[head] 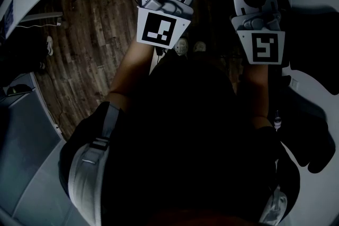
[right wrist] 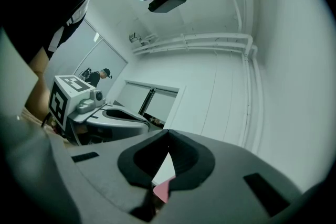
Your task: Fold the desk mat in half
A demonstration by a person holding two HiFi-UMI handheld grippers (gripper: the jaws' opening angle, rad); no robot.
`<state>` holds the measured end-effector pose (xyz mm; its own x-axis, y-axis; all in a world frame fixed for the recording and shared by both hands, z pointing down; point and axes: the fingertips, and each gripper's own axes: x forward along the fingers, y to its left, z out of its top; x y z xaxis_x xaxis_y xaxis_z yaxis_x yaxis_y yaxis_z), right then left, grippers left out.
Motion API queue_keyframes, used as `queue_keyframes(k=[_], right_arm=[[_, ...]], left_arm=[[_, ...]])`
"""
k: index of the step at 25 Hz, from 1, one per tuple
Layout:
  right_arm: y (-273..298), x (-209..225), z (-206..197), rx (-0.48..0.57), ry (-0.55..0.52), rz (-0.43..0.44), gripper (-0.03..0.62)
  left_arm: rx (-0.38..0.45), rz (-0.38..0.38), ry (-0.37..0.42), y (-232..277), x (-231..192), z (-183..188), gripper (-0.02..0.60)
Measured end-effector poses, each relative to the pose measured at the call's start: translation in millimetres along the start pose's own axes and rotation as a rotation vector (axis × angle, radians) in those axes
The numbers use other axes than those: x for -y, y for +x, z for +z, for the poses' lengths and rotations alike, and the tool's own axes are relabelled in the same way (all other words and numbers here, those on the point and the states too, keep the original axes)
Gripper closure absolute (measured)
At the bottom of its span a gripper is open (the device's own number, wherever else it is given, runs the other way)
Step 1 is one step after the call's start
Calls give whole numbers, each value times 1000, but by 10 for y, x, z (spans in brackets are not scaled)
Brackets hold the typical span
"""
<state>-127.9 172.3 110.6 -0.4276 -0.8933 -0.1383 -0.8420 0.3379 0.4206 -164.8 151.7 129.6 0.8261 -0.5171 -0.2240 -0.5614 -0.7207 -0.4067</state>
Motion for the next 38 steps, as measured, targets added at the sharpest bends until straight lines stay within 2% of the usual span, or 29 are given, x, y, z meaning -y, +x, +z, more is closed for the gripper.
queue_keyframes(k=[7, 19, 26, 38], right_arm=[[-23, -45, -55, -18, 3, -32, 565], [14, -126, 13, -17, -13, -53, 565], [-15, -45, -28, -18, -25, -75, 565], [233, 229, -178, 11, -51, -44, 565]], left_arm=[[2, 12, 7, -54, -36, -35, 569], [27, -10, 2, -80, -93, -17, 569], [45, -13, 2, 18, -82, -36, 569], [66, 2, -1, 421, -132, -168, 569]])
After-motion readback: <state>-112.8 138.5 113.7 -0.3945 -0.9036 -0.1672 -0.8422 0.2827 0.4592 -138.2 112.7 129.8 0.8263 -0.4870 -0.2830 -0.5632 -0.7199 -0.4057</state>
